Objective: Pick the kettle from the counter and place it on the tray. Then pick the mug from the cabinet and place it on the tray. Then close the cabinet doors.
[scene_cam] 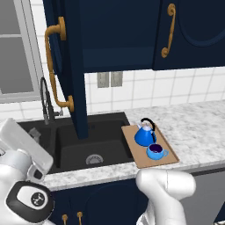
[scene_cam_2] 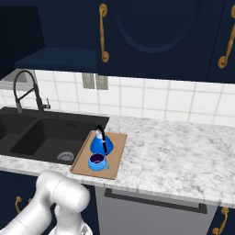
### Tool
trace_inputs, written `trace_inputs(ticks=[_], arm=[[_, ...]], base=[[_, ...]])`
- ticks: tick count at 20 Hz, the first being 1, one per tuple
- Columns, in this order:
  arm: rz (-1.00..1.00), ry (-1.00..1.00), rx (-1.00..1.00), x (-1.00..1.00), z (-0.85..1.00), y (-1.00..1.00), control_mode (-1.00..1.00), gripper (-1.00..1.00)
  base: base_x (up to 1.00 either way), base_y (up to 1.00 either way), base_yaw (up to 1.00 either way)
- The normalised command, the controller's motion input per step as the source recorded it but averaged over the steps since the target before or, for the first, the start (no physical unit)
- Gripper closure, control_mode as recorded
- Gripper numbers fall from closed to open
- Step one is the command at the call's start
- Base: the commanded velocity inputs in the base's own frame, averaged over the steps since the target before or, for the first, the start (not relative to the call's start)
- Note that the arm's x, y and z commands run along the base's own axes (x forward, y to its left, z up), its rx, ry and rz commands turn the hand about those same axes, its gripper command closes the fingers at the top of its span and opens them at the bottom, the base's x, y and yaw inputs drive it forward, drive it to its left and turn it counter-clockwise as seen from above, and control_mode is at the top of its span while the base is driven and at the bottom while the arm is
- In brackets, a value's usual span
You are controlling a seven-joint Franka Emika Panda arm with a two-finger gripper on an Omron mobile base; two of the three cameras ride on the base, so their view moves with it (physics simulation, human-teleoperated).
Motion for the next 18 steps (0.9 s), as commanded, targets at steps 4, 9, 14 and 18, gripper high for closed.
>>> trace_inputs(ticks=[4,9,14,18], arm=[[-0.27,-0.24,0.10,0.86,0.00,0.23,-1.00,1.00],[-0.23,-0.33,0.13,0.57,0.02,0.01,-1.00,1.00],[-0.24,-0.25,0.14,0.36,0.00,0.00,-1.00,1.00],[-0.22,-0.16,0.12,0.26,0.01,-0.04,-1.00,1.00]], base=[[0.00,0.00,0.00],[0.00,0.00,0.00],[0.00,0.00,0.00],[0.00,0.00,0.00]])
